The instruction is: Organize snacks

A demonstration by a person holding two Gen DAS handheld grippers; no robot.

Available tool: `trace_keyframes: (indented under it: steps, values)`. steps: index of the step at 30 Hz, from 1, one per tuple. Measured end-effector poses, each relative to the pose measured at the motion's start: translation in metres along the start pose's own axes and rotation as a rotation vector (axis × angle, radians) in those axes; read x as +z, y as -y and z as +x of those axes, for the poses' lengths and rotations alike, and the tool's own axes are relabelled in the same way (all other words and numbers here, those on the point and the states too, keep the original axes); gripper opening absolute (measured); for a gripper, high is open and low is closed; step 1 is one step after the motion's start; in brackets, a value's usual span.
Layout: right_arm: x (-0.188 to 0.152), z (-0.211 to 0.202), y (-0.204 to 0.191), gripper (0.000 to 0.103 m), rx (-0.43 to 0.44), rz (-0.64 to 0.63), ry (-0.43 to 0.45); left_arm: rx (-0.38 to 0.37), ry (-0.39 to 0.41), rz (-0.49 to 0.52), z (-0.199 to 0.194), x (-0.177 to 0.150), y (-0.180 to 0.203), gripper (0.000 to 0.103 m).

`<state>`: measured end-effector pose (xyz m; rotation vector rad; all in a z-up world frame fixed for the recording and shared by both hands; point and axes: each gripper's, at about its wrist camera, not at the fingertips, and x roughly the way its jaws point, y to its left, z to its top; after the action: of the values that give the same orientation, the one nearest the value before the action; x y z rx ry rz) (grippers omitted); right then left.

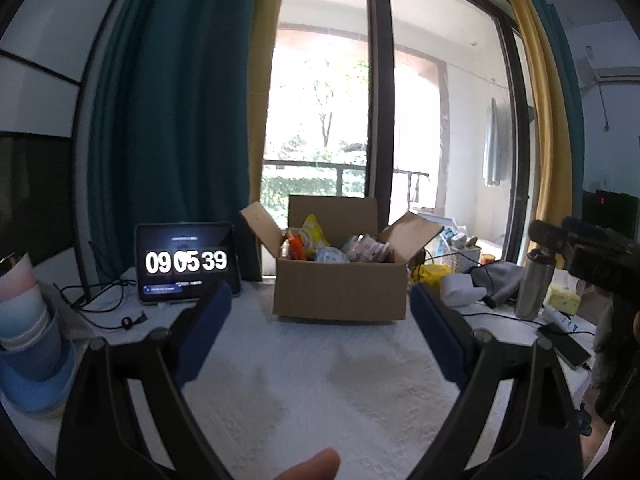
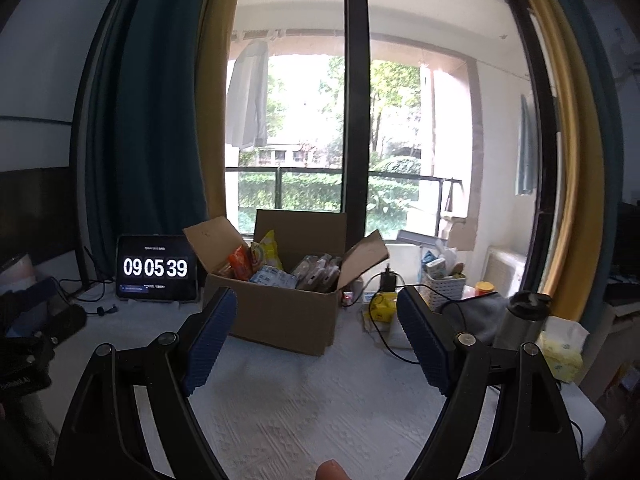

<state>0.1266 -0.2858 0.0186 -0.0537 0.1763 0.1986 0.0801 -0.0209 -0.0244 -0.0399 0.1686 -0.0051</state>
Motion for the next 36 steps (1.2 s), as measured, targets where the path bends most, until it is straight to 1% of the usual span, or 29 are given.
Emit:
trace_keyframes:
  steps: [3,5,7,8,10,13,15,17,22,36]
  values:
    - [-0.013,-0.013,0.0,0.085,-0.009,0.01,0.012,0.003,0.008,-0.044,-0.012,-0.01,-0.007,0.092]
    - [-0.024,-0.021,0.001,0.085,0.009,0.03,0.015,-0.009,0.037,-0.063,-0.026,-0.018,-0.01,0.092]
    - [-0.035,-0.027,0.0,0.085,0.026,0.037,0.005,-0.011,0.06,-0.033,-0.037,-0.024,-0.009,0.092]
    - [-0.038,-0.03,0.0,0.085,0.029,0.035,0.003,-0.002,0.07,-0.008,-0.043,-0.026,-0.007,0.092]
    - [-0.046,-0.044,-0.001,0.085,0.016,0.034,0.027,0.009,0.07,0.019,-0.048,-0.029,-0.007,0.092]
    - [-0.055,-0.06,-0.002,0.085,-0.001,0.03,0.042,0.046,0.064,0.02,-0.056,-0.031,-0.009,0.092]
    - [-0.059,-0.065,-0.003,0.085,-0.01,0.027,0.027,0.086,0.077,0.012,-0.06,-0.028,-0.012,0.092]
    - [-0.06,-0.066,-0.005,0.085,-0.009,0.035,0.014,0.099,0.09,0.003,-0.06,-0.025,-0.014,0.092]
    - [-0.062,-0.062,-0.012,0.085,-0.009,0.018,-0.014,0.113,0.075,-0.018,-0.055,-0.023,-0.019,0.092]
    - [-0.062,-0.056,-0.017,0.085,0.009,0.022,-0.031,0.121,0.063,-0.012,-0.052,-0.026,-0.019,0.092]
